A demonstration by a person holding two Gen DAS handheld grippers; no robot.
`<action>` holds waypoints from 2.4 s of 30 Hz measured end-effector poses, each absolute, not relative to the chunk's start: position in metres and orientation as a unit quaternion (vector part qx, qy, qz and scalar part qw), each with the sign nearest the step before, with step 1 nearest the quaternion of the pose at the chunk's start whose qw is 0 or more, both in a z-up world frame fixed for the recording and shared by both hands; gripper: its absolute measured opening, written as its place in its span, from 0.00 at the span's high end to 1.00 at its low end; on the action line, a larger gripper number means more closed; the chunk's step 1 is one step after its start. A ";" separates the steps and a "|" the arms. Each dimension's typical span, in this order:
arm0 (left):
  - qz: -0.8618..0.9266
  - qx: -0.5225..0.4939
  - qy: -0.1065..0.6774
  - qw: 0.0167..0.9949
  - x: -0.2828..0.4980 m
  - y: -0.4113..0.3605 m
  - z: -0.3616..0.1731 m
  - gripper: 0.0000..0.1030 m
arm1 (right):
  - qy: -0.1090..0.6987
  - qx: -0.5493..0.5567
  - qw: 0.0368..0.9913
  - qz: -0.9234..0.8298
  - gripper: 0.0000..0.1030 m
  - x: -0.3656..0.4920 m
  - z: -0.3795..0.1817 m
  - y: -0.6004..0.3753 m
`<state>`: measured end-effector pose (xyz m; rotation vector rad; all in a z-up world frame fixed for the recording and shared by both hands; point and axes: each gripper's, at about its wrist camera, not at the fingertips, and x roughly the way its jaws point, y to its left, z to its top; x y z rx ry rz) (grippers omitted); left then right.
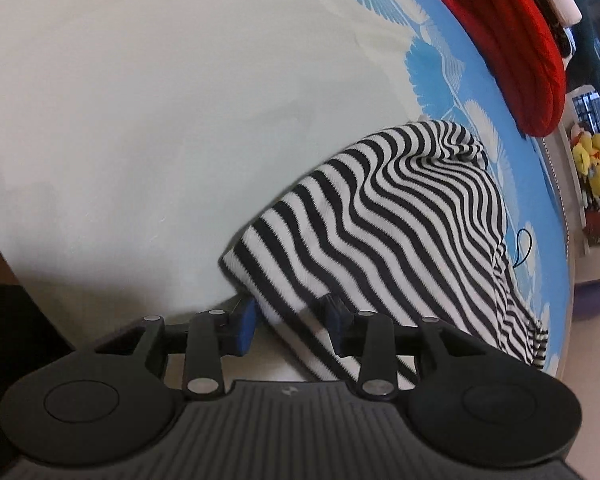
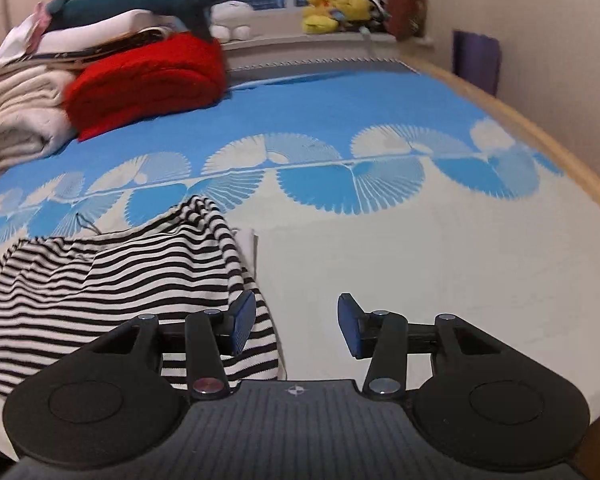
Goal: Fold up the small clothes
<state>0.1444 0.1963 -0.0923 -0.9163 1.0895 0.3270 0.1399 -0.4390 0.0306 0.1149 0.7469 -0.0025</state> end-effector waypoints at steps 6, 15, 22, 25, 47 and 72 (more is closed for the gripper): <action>0.153 -0.405 0.492 0.755 0.151 0.190 -0.093 0.61 | 0.379 0.085 0.921 -0.017 0.54 0.142 0.022 -0.448; 0.128 -0.354 0.473 0.797 0.152 0.182 -0.069 0.92 | 0.387 0.096 0.916 -0.037 0.54 0.142 0.016 -0.444; 0.141 -0.336 0.432 0.825 0.131 0.192 -0.043 0.92 | 0.383 0.096 0.918 -0.045 0.54 0.147 0.017 -0.435; 0.149 -0.365 0.456 0.798 0.134 0.202 -0.057 0.89 | 0.386 0.099 0.916 -0.046 0.54 0.151 0.015 -0.432; 0.188 -0.111 0.508 0.833 0.162 0.134 -0.043 0.92 | 0.373 0.009 0.925 -0.071 0.54 0.153 0.022 -0.442; -0.228 0.056 0.427 0.873 0.158 -0.195 0.021 0.86 | 0.348 0.110 0.929 -0.058 0.55 0.137 0.032 -0.505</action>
